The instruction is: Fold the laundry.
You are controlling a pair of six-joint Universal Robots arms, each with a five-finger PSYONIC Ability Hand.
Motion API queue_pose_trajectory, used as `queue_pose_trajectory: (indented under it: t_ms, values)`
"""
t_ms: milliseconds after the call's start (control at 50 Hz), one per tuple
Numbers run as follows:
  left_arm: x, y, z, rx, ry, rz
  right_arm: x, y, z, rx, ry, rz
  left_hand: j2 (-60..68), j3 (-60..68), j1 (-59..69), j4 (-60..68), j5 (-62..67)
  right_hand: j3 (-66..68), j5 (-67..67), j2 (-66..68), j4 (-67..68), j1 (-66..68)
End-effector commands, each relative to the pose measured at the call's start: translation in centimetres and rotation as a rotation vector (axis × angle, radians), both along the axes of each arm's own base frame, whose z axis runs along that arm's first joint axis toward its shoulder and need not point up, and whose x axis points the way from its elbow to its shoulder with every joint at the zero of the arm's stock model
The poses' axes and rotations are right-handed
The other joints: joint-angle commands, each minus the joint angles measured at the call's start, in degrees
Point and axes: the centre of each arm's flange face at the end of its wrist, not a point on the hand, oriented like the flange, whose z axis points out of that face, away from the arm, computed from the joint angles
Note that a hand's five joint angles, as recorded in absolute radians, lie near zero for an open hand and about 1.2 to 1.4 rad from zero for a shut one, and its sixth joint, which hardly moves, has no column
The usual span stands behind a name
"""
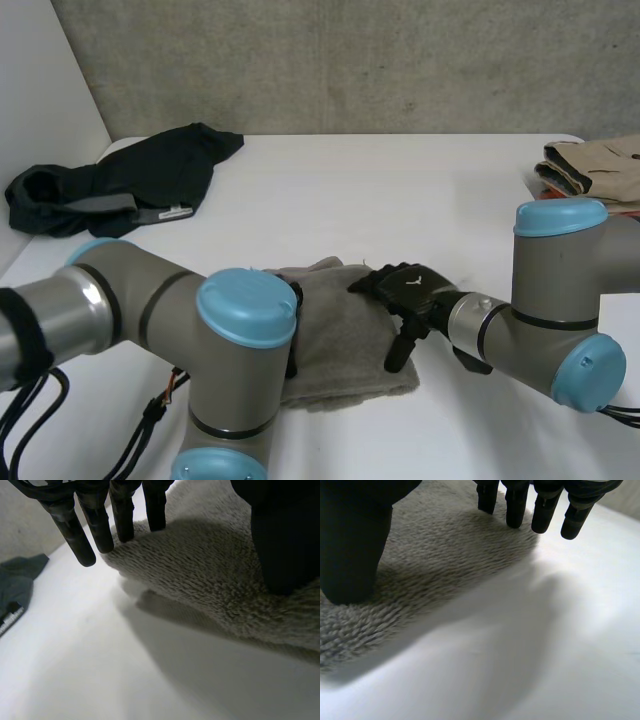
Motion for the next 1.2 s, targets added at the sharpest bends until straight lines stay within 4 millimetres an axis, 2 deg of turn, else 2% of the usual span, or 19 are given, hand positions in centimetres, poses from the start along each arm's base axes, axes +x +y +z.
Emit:
queue_pose_trajectory:
  t_ms: [20, 60, 120, 160, 220, 280, 360, 520, 600, 720, 900, 1080, 1160, 1200]
  values:
    - [-0.7, -0.6, 5.6, -0.105, 0.140, -0.036, -0.2, 0.0, 2.6, -0.211, 0.060, -0.026, -1.19, -1.51, 0.12, -1.03, -0.55, -2.37, -2.77, -2.04, -2.40, -2.35]
    - [-1.2, -0.7, 8.1, -0.140, 0.209, -0.101, 0.3, 1.2, 4.0, -0.292, 0.036, -0.001, -1.02, -1.34, 0.29, -0.86, -0.38, -2.37, -2.77, -2.04, -2.40, -2.35]
    - [-1.5, -1.0, 10.2, -0.169, 0.272, -0.177, 0.3, 3.0, 6.1, -0.406, -0.018, 0.020, 0.83, 0.50, 2.13, 0.99, 1.46, -2.37, -2.77, -2.04, -2.40, -2.35]
    - [-1.4, -1.5, 11.7, -0.180, 0.318, -0.261, 0.0, 4.2, 6.4, -0.442, -0.038, 0.031, 1.50, 1.18, 2.81, 1.66, 2.14, -2.37, -2.77, -2.04, -2.40, -2.35]
    - [-1.5, -1.7, 13.0, -0.172, 0.367, -0.378, -0.3, 6.0, 4.9, -0.449, -0.047, 0.055, 3.84, 3.52, 5.15, 4.00, 4.48, -2.37, -2.77, -2.04, -2.40, -2.35]
    - [-1.9, -1.4, 13.2, -0.153, 0.385, -0.475, -0.3, 8.4, 2.9, -0.435, -0.026, 0.107, 3.86, 3.54, 5.17, 4.02, 4.50, -2.37, -2.77, -2.04, -2.40, -2.35]
    - [-2.2, -1.2, 13.1, -0.126, 0.399, -0.562, -0.2, 10.0, 1.5, -0.445, -0.006, 0.157, 3.19, 2.87, 4.50, 3.35, 3.83, -2.37, -2.77, -2.04, -2.40, -2.35]
    - [-2.1, -1.5, 12.8, -0.125, 0.394, -0.537, 0.4, 9.8, -1.5, -0.430, 0.010, 0.199, 1.85, 1.53, 3.15, 2.01, 2.49, -2.37, -2.77, -2.04, -2.40, -2.35]
    - [-2.2, -1.4, 12.6, -0.120, 0.392, -0.540, 0.7, 9.3, -2.1, -0.452, 0.023, 0.204, 1.67, 1.35, 2.98, 1.83, 2.31, -1.79, -2.19, -1.45, -1.82, -1.77]
    - [-2.3, -1.4, 12.2, -0.111, 0.388, -0.537, 1.2, 8.4, -2.4, -0.503, 0.017, 0.198, 0.83, 0.51, 2.14, 0.99, 1.47, 4.60, 4.20, 4.93, 4.57, 4.62]
    - [-2.3, -1.5, 12.2, -0.111, 0.389, -0.536, 1.7, 7.6, -3.0, -0.508, 0.016, 0.201, 0.83, 0.51, 2.14, 0.99, 1.47, 7.46, 7.06, 7.79, 7.43, 7.48]
    - [-2.2, -1.6, 12.3, -0.114, 0.392, -0.533, 2.2, 7.0, -2.8, -0.527, -0.001, 0.200, 0.83, 0.51, 2.14, 0.99, 1.47, 11.16, 10.76, 11.50, 11.13, 11.18]
    - [-2.2, -1.6, 12.2, -0.111, 0.390, -0.532, 2.5, 6.6, -2.8, -0.538, -0.015, 0.199, 0.83, 0.51, 2.14, 0.99, 1.47, 24.08, 23.68, 24.41, 24.05, 24.10]
    - [-2.1, -1.7, 12.3, -0.113, 0.391, -0.530, 2.9, 6.3, -2.7, -0.560, -0.036, 0.203, 1.00, 0.67, 2.30, 1.16, 1.64, 43.55, 43.15, 43.89, 43.53, 43.58]
